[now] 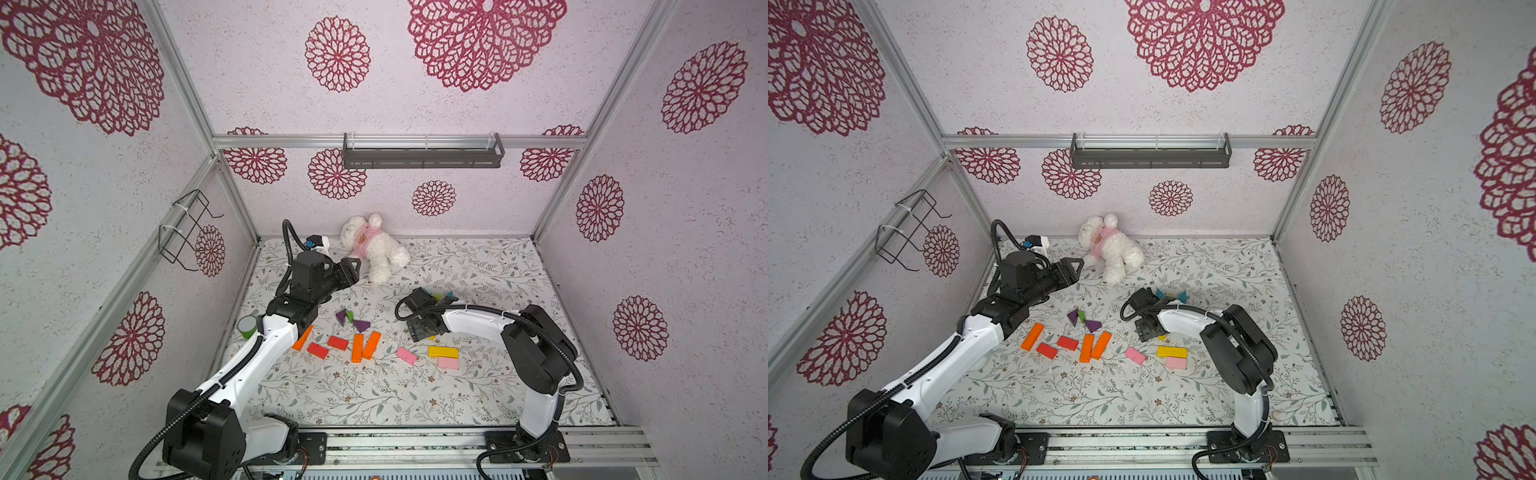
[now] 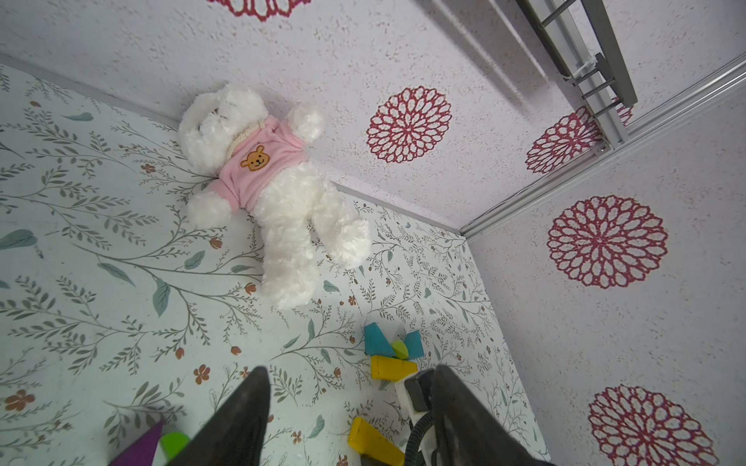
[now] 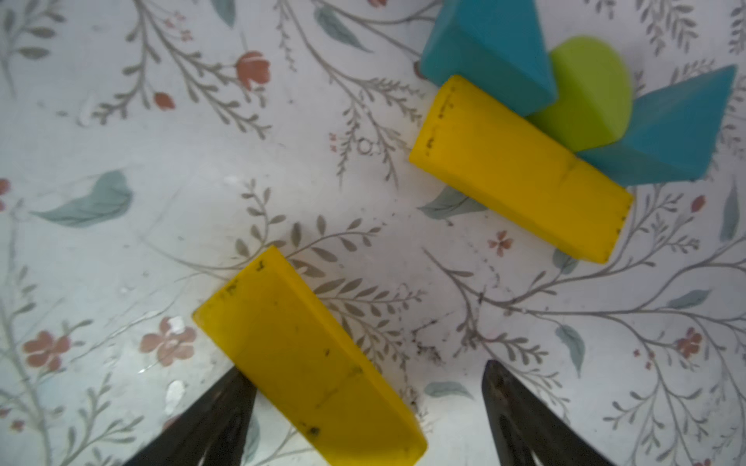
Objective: Assemble a carrot with building blocks
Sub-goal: Assemble the building block at the center of the board.
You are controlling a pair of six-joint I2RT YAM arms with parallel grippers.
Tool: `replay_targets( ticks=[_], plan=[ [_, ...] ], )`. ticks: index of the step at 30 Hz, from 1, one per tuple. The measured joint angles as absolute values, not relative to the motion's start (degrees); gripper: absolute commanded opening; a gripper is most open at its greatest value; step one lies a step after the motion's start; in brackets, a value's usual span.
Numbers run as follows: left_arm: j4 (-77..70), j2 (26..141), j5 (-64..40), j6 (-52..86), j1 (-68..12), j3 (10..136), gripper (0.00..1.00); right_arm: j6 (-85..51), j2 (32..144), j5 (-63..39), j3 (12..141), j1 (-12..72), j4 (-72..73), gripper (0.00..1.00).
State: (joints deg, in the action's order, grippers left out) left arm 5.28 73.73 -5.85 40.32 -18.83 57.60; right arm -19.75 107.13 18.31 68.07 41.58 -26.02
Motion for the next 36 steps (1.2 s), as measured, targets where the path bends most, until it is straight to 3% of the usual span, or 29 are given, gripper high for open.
replay_targets(
  ticks=[21, 30, 36],
  plan=[
    [5.4, 74.4, -5.5, 40.2, -18.8, 57.6, 0.66, -14.4, 98.2, 17.3, 59.7, 34.6, -31.3, 0.93],
    [5.4, 74.4, -5.5, 40.2, -18.8, 57.6, 0.66, -14.2, 99.1, 16.4, 60.6, 30.2, -31.9, 0.93],
    [5.5, 74.4, -5.5, 40.2, -18.8, 57.6, 0.66, -14.1, 100.1, 14.5, 61.9, 30.8, -30.7, 0.99]
  ],
)
